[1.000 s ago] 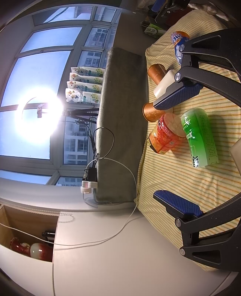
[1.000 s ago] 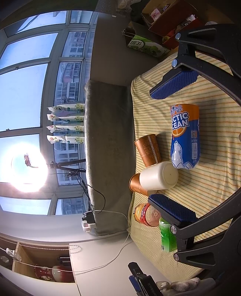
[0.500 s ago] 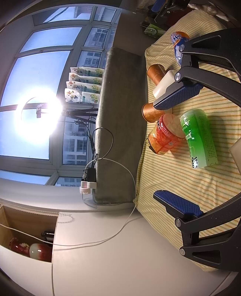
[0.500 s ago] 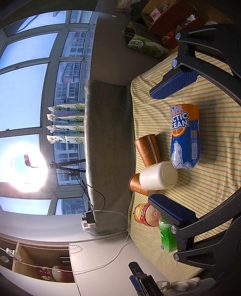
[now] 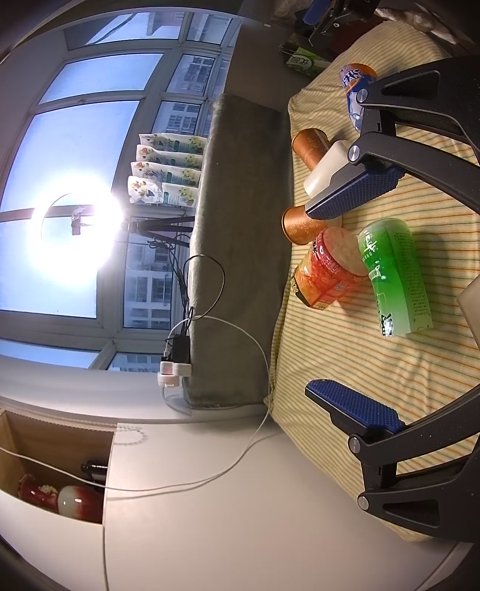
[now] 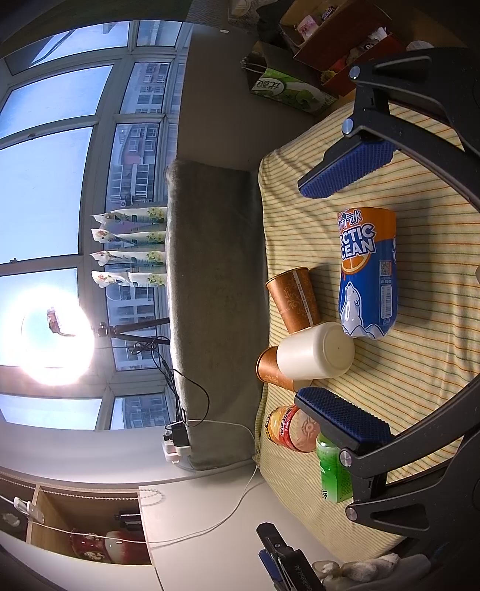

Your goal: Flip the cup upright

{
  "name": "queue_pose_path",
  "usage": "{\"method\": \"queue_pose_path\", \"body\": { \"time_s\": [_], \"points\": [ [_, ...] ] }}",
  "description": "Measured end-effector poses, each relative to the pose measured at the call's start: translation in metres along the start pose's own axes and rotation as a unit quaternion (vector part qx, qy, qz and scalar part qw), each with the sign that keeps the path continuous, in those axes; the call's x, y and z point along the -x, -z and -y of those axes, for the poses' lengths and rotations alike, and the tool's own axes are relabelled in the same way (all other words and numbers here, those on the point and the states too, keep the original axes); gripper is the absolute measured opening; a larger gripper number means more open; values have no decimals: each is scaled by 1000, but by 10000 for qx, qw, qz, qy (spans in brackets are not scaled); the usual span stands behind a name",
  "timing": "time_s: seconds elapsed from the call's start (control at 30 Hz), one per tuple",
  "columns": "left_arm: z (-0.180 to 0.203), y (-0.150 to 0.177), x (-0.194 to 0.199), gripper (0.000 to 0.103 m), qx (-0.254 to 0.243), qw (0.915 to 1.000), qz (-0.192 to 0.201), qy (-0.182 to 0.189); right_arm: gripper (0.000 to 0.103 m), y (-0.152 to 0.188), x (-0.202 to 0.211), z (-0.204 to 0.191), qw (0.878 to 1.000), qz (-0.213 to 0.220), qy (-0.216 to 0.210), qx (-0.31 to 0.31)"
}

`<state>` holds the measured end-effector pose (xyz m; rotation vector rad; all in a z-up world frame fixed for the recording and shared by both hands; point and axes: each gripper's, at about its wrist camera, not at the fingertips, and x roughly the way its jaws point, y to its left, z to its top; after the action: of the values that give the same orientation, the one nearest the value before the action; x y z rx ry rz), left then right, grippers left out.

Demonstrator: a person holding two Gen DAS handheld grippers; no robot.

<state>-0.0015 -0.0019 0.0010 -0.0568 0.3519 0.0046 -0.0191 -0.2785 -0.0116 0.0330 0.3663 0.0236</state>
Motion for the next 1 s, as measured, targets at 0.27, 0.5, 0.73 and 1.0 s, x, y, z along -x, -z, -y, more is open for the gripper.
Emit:
{"method": "queue_pose_path", "body": {
  "time_s": [0.27,0.5,0.73,1.0],
  "points": [
    [0,0,0,89,2,10000,-2,-4,103,0,0,1,10000,-5,-7,6],
    [0,2,2,89,8,10000,-32,-9,103,0,0,-2,10000,-13,-24,5],
    [-5,4,2,89,94,9998,-165,-41,103,3,0,-6,9999,-39,-105,19],
    [-13,16,-4,89,381,9974,-614,-68,103,3,-6,-3,9996,-121,-263,8]
  ]
}}
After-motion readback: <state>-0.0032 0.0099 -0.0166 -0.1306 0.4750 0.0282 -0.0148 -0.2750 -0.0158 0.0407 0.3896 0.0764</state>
